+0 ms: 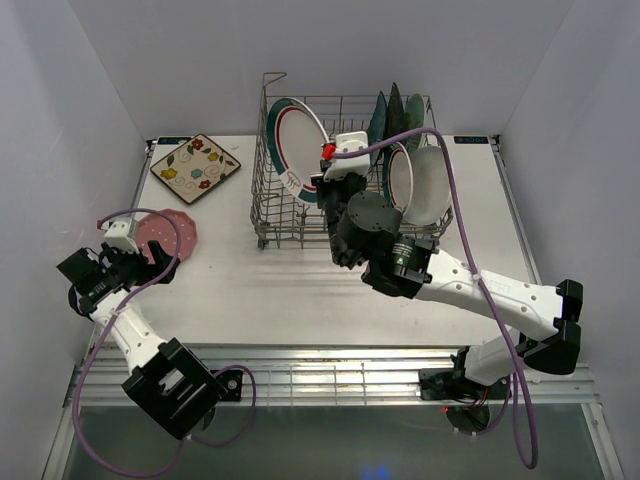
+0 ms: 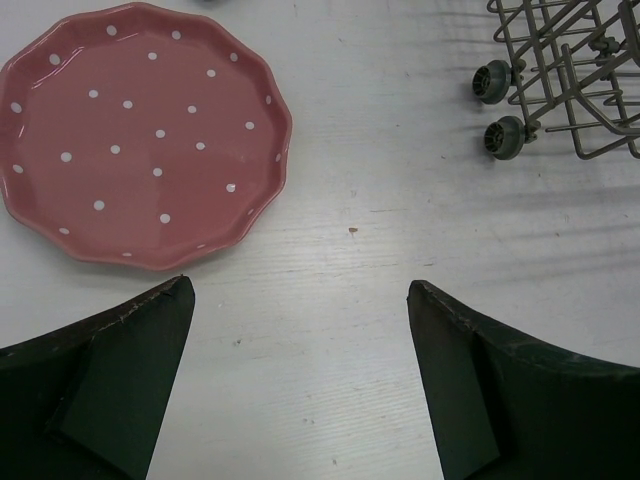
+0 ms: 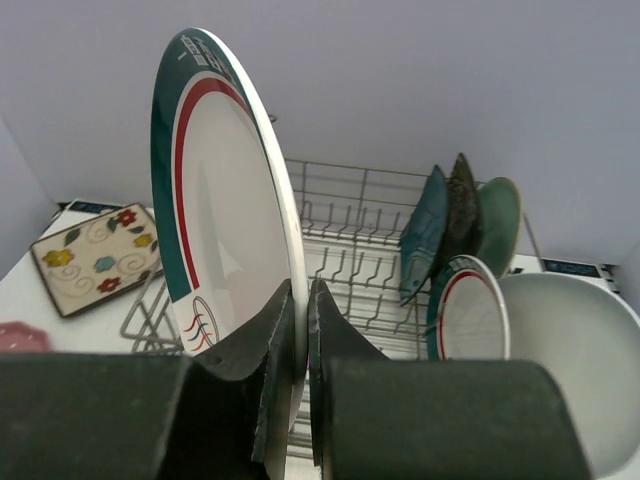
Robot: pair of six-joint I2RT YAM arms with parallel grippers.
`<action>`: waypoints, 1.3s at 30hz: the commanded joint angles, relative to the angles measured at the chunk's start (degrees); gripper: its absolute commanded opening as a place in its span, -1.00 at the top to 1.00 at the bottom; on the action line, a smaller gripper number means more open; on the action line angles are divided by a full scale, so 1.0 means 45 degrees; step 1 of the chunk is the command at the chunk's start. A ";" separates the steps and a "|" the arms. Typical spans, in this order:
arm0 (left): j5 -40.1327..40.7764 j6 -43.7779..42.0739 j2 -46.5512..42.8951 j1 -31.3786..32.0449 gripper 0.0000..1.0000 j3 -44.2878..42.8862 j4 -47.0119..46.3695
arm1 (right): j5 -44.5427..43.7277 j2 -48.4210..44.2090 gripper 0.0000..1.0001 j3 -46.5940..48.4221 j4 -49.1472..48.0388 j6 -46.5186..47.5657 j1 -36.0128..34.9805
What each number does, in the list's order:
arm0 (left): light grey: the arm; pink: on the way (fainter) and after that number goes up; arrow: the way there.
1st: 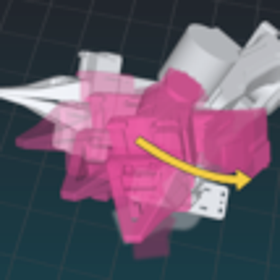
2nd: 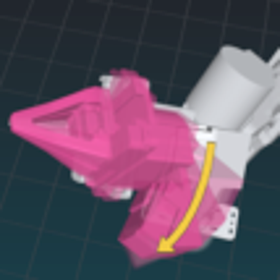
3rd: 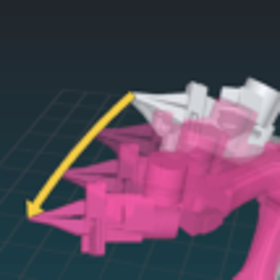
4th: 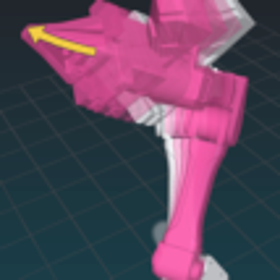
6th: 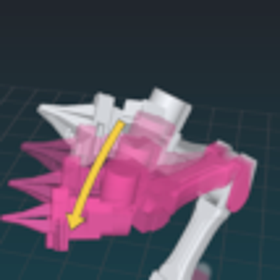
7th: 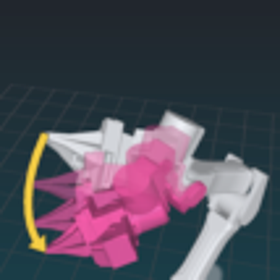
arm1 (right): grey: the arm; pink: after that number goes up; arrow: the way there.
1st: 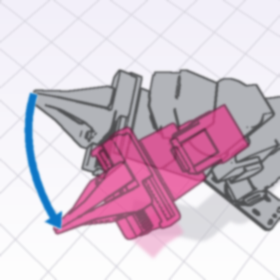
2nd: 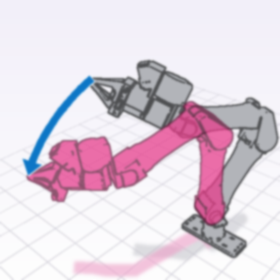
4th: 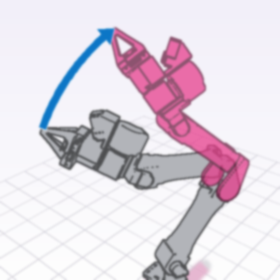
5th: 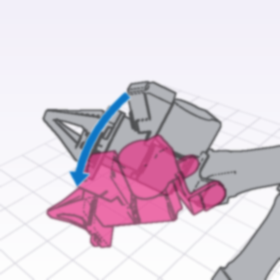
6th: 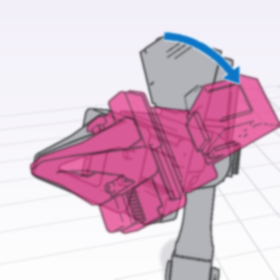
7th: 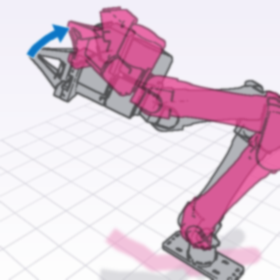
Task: Load the plates into the dish rack
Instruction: Insert the plate into the dish rack.
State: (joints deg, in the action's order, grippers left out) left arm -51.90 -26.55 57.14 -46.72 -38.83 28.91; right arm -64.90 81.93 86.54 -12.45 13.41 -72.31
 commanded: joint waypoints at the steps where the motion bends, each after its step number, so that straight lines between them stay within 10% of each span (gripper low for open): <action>1: -0.0342 -0.0136 -0.0316 -0.0048 -0.96 0.0113 -0.0193 | -0.1474 -0.0590 0.84 0.0260 -0.1980 0.1491 0.0288; 39: -0.0322 -0.0156 -0.0511 -0.0048 -0.96 0.0308 -0.0310 | -0.3058 0.1246 0.84 -0.1360 -0.2722 0.3427 0.3745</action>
State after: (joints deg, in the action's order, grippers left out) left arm -51.90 -26.57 56.45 -46.72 -37.91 28.18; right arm -79.22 87.13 80.58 -20.10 30.22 -56.23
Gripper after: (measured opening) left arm 0.979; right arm 0.103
